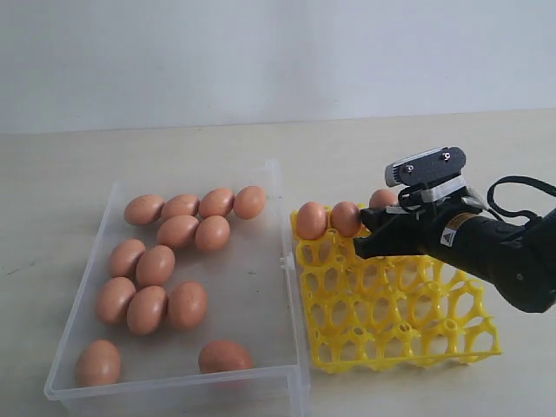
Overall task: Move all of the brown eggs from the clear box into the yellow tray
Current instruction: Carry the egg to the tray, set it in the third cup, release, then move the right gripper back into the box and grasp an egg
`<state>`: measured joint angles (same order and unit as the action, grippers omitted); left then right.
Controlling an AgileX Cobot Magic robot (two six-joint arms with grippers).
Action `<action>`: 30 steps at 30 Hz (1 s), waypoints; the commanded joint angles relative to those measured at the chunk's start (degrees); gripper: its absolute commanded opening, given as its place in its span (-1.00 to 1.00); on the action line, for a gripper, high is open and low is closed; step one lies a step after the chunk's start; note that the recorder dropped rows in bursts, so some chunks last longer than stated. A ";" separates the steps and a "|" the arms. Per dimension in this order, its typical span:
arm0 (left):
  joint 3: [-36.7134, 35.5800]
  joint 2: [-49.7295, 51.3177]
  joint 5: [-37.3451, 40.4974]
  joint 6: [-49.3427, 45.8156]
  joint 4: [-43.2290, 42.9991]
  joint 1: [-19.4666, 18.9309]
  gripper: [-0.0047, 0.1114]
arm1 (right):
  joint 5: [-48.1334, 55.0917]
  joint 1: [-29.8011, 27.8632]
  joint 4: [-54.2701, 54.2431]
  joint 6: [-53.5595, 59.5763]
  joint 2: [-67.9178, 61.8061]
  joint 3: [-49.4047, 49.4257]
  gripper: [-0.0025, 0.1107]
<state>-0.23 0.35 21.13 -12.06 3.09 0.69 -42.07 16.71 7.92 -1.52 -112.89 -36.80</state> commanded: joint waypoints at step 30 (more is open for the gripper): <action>0.23 -0.35 -0.49 0.29 0.44 -0.10 -0.92 | 88.88 28.67 -23.81 -0.93 3.12 -45.90 -0.05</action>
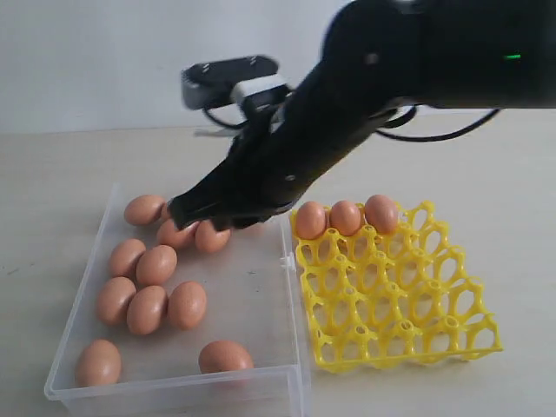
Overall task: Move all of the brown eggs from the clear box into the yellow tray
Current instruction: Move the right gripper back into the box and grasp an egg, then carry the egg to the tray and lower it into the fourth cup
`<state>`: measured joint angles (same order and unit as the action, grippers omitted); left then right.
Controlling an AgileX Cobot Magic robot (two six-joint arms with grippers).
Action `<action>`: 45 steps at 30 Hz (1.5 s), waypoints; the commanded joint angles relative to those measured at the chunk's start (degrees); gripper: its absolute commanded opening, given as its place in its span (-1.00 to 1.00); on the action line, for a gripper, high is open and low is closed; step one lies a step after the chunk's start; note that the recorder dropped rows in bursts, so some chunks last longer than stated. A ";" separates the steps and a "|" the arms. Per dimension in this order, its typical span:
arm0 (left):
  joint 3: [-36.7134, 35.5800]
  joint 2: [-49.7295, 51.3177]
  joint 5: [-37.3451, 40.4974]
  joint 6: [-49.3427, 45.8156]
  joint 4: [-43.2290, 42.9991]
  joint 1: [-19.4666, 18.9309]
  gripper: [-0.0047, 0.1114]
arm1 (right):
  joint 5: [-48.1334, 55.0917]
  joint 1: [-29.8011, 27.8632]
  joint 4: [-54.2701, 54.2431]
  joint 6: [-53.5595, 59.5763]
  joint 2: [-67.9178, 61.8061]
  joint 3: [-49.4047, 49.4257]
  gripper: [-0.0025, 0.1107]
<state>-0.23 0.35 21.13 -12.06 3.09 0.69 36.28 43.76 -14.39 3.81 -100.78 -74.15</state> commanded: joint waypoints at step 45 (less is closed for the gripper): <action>0.23 -0.35 -0.49 0.29 0.44 -0.10 -0.92 | -14.71 1.77 14.73 -20.20 -14.61 -8.79 -0.96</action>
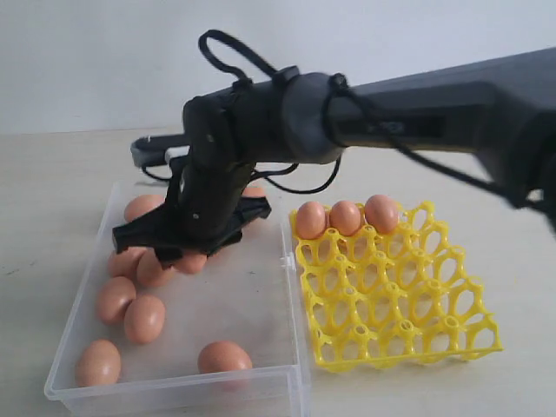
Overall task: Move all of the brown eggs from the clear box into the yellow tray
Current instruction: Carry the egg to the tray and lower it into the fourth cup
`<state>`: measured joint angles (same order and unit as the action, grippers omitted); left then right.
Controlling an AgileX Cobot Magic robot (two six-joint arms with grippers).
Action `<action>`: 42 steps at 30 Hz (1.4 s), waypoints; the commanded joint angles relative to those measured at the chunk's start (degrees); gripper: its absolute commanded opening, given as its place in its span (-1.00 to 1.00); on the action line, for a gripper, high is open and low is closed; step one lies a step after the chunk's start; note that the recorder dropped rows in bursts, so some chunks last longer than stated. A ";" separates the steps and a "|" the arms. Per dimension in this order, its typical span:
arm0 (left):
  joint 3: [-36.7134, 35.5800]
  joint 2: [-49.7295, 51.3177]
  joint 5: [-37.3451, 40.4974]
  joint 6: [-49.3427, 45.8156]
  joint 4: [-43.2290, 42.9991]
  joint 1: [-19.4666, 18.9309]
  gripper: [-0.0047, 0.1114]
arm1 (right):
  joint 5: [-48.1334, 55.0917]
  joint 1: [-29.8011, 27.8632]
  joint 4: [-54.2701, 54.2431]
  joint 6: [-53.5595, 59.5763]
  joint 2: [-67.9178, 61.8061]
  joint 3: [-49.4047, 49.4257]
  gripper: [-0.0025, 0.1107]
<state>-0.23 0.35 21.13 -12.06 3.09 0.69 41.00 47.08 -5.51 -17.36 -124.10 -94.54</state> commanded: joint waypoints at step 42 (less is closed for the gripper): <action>0.23 -0.35 -0.49 0.29 0.44 -0.10 -0.92 | -81.65 -35.54 10.30 14.65 13.29 58.03 -0.96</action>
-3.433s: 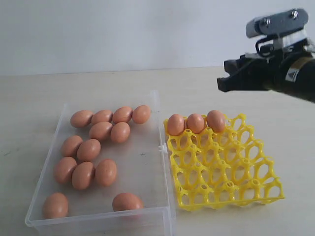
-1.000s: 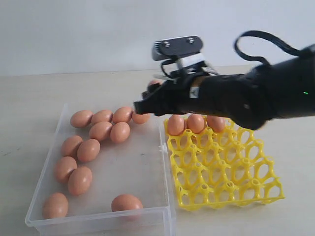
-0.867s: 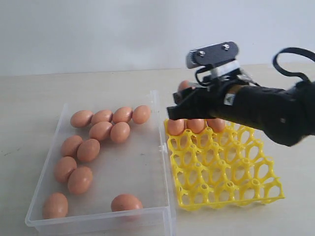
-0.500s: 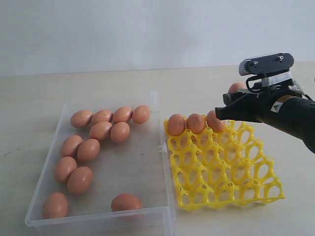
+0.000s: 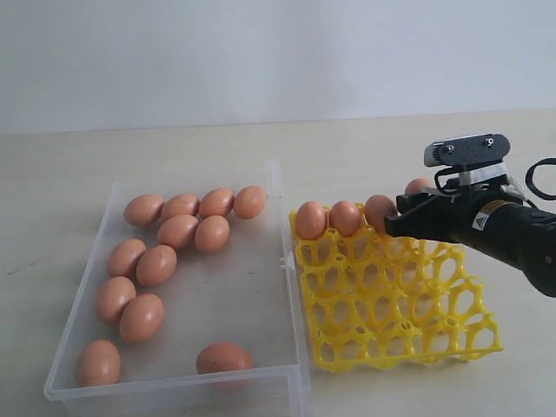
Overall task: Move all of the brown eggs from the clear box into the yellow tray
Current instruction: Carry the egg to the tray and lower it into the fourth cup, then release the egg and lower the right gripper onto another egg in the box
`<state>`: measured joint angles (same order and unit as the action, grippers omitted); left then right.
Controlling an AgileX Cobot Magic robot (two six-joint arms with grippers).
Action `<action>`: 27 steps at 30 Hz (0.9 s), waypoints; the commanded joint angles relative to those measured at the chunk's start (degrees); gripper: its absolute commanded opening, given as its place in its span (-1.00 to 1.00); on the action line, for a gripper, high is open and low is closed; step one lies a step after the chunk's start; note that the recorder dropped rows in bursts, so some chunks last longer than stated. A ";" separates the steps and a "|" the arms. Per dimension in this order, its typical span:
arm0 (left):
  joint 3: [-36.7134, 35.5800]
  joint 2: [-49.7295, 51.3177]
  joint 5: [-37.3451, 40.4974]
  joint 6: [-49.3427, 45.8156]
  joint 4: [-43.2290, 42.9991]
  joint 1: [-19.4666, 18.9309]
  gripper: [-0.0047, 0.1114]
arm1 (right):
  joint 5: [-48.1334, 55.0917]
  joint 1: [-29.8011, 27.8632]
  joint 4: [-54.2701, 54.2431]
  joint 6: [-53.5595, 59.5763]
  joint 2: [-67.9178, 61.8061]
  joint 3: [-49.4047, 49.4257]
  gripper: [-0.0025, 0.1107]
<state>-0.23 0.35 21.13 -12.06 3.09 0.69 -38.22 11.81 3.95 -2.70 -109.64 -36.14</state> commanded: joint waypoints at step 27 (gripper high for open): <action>0.23 -0.35 -0.49 0.29 0.44 -0.10 -0.92 | 0.24 -0.26 3.77 1.09 0.08 -1.38 0.27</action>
<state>-0.23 0.35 21.13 -12.06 3.09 0.69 -39.47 11.59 7.01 -2.09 -111.70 -37.48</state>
